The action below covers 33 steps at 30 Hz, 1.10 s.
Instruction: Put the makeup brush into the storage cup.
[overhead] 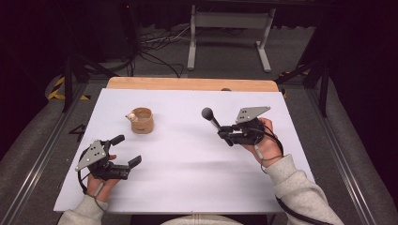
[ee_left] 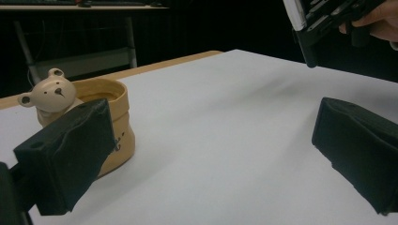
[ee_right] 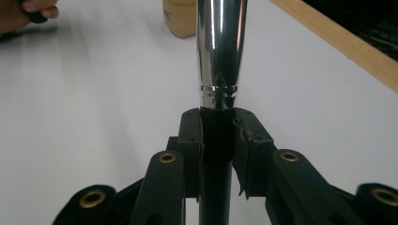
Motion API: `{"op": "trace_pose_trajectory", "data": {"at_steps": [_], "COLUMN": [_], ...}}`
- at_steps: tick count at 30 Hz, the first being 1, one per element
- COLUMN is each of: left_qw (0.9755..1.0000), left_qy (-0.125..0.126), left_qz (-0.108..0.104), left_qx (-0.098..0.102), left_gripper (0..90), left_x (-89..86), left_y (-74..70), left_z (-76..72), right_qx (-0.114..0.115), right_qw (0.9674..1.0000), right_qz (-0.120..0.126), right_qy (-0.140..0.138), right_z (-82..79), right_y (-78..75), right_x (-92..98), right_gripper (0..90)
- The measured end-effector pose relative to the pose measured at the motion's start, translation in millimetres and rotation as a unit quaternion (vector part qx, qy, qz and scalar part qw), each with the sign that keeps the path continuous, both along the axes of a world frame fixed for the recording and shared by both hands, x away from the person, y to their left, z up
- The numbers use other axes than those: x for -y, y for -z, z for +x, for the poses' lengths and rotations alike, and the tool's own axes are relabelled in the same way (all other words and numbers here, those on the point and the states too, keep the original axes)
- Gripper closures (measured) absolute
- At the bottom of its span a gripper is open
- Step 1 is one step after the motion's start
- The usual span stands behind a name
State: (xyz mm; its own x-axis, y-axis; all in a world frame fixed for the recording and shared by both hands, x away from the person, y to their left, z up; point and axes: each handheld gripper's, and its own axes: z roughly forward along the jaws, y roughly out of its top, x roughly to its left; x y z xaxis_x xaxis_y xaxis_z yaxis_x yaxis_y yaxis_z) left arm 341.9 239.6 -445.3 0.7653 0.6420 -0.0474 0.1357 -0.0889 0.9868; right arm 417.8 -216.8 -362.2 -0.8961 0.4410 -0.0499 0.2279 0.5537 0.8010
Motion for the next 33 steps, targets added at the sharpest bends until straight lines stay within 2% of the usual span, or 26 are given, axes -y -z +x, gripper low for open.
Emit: {"op": "trace_pose_trajectory", "data": {"at_steps": [4, 7, 11, 12, 13, 15, 16, 19, 23, 26, 27, 29, 33], "left_qw": [1.0000, 1.0000, 1.0000, 1.0000, 1.0000, 1.0000, 1.0000, 1.0000, 0.9999, 0.9998, 0.9998, 0.9997, 0.9996], "left_qy": [0.002, 0.002, 0.003, 0.003, 0.003, 0.003, 0.003, 0.007, 0.014, 0.018, 0.020, 0.024, 0.028], "left_qz": [0.003, 0.002, 0.001, 0.001, 0.001, 0.002, 0.002, 0.001, 0.000, 0.000, 0.001, 0.005, -0.001], "left_qx": [0.001, 0.001, 0.000, 0.000, 0.000, 0.001, 0.001, -0.001, -0.003, -0.004, -0.001, -0.003, -0.001], "left_gripper": [0.2, 0.2, 0.2, 0.2, 0.2, 0.2, 0.2, 0.2, 0.5, 0.8, 0.8, 0.8, 0.7], "left_x": [1.1, 1.6, 1.6, 1.6, 1.7, 1.7, 1.7, 1.3, 1.6, 1.7, 2.3, 3.4, 5.3], "left_y": [0.1, 0.2, 0.3, 0.3, 0.3, 0.2, 0.2, 0.2, 0.0, -0.7, -0.8, -1.7, -3.1], "left_z": [0.3, 0.1, 0.2, 0.2, 0.2, 0.2, 0.2, 0.8, 2.4, 3.5, 3.9, 3.7, 4.0], "right_qx": [0.016, 0.018, 0.027, 0.027, 0.033, 0.037, 0.037, 0.041, 0.045, 0.057, 0.057, 0.064, 0.072], "right_qw": [0.9992, 0.9978, 0.9937, 0.9937, 0.9910, 0.9881, 0.9881, 0.9836, 0.9798, 0.9765, 0.9765, 0.9738, 0.9728], "right_qz": [0.035, 0.062, 0.103, 0.103, 0.123, 0.141, 0.141, 0.163, 0.180, 0.191, 0.191, 0.199, 0.198], "right_qy": [-0.010, -0.017, -0.034, -0.034, -0.041, -0.048, -0.048, -0.064, -0.075, -0.083, -0.083, -0.089, -0.095], "right_z": [-3.7, -4.3, -5.2, -5.2, -5.5, -5.8, -5.8, -6.3, -7.0, -8.2, -8.2, -9.2, -10.8], "right_y": [1.5, 5.1, 11.4, 11.4, 13.4, 15.1, 15.1, 18.8, 23.4, 27.1, 27.1, 29.5, 34.7], "right_x": [3.0, 5.2, 7.2, 7.2, 7.9, 8.2, 8.2, 6.7, 3.9, 0.8, 0.8, -2.1, -11.3], "right_gripper": [74.7, 74.6, 74.6, 74.6, 74.6, 74.5, 74.5, 74.4, 74.4, 74.4, 74.4, 74.4, 74.4]}}
